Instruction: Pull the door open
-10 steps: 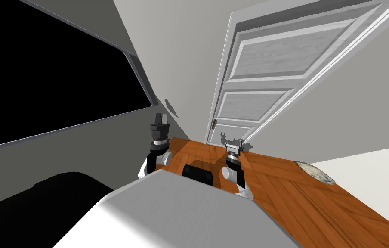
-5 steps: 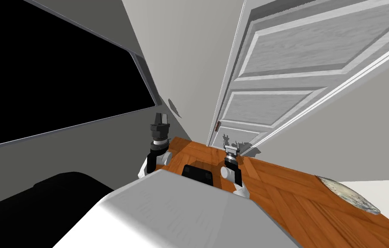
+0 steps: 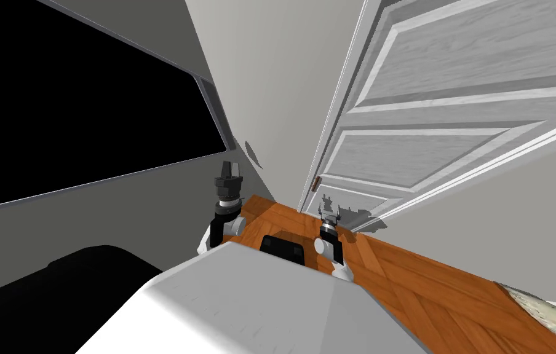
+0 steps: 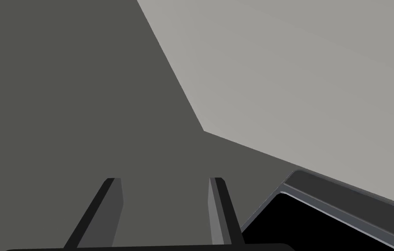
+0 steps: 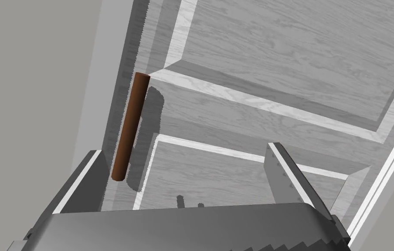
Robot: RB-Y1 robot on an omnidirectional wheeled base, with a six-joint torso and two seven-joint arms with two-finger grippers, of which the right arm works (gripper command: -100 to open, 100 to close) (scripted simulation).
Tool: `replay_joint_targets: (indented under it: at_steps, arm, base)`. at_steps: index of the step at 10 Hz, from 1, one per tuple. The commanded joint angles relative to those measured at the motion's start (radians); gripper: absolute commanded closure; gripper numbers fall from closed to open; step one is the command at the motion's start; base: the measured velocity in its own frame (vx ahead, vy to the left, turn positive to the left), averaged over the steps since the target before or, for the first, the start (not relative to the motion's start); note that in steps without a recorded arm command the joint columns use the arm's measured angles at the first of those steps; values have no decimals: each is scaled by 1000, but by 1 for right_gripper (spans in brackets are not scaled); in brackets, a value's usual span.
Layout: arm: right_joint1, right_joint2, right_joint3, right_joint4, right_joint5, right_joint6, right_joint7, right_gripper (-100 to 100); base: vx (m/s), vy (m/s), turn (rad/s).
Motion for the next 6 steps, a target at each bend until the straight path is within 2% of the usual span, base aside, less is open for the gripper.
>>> replay_joint_targets:
  at_steps: [1, 6]
  arm:
    - [-16, -7, 10, 46, -33, -12, -34, -100]
    - [-64, -23, 41, 177, -126, -45, -126, -100]
  base:
    - [91, -36, 165]
    - [91, -41, 151]
